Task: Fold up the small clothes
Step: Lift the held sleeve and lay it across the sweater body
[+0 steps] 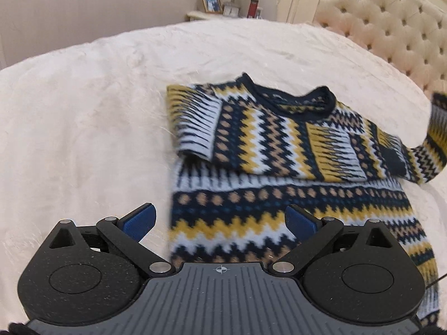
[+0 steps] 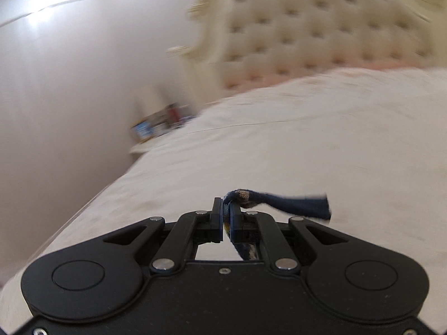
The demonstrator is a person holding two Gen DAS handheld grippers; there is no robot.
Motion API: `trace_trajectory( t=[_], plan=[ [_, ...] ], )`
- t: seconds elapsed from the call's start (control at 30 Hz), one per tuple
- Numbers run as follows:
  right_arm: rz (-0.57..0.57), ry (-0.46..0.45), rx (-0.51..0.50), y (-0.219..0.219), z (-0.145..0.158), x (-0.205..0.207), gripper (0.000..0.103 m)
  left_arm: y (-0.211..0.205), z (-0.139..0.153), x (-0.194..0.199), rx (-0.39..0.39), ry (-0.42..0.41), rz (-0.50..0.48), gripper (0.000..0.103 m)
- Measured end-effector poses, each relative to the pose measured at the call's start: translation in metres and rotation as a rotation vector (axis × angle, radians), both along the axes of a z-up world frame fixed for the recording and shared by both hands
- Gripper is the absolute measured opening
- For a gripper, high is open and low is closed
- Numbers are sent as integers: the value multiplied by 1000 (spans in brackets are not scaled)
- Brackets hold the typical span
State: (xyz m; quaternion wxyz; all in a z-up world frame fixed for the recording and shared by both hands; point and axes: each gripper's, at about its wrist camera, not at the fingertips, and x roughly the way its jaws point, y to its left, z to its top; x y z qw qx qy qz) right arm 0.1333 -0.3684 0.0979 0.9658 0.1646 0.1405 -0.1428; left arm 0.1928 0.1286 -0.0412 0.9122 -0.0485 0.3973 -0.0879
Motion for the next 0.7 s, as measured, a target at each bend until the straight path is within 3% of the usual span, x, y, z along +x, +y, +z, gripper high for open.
trace_trajectory(
  t=[0.17,0.37,0.57,0.7],
  plan=[
    [200,38,-47,90,-20,47,10,16,-14,4,-38,-40,7,100],
    [367,175,-110,179,-88,100,11,40,-27,12,-147,-3,58,100],
    [459,345,-178,236,-156,119,15,51,-32,13,-183,-2,72,100],
    [483,388,-191,245,-173,107,21,51,-31,11,-193,-11,58,100]
  ],
)
